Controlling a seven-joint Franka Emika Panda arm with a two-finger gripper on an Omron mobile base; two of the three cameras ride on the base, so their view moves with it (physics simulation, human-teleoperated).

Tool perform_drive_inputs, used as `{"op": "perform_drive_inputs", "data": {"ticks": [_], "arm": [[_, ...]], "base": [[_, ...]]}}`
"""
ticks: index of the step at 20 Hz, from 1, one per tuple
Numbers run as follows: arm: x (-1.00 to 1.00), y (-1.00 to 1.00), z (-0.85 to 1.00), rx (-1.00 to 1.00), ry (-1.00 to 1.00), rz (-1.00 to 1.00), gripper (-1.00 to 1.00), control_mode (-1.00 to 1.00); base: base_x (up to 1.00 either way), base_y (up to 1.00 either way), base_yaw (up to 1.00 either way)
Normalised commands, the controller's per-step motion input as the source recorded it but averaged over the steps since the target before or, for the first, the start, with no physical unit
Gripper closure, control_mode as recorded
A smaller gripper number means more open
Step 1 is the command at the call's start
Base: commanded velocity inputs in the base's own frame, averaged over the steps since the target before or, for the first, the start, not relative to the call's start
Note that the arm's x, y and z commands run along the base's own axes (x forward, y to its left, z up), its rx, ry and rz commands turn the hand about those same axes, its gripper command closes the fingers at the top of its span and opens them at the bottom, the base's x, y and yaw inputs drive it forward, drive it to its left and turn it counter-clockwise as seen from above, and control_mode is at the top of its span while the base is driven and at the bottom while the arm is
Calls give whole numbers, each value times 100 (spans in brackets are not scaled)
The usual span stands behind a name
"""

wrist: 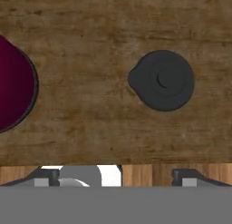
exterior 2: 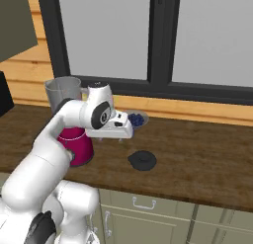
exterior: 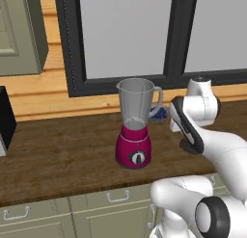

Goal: Close the lid blender by securely placing the lid on top.

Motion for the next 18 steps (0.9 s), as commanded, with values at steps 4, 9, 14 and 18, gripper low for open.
{"op": "perform_drive_inputs", "data": {"ticks": [4,9,14,18], "arm": [[33,-87,-77,11,10,0,-100,-100],[45,-42,-54,5,2,0,-100,-100],[31,-5,-56,3,0,0,-100,-100],[29,-17,-18,0,0,0,-100,-100]], "base": [[0,0,0],[0,0,0],[0,0,0],[0,0,0]]}}
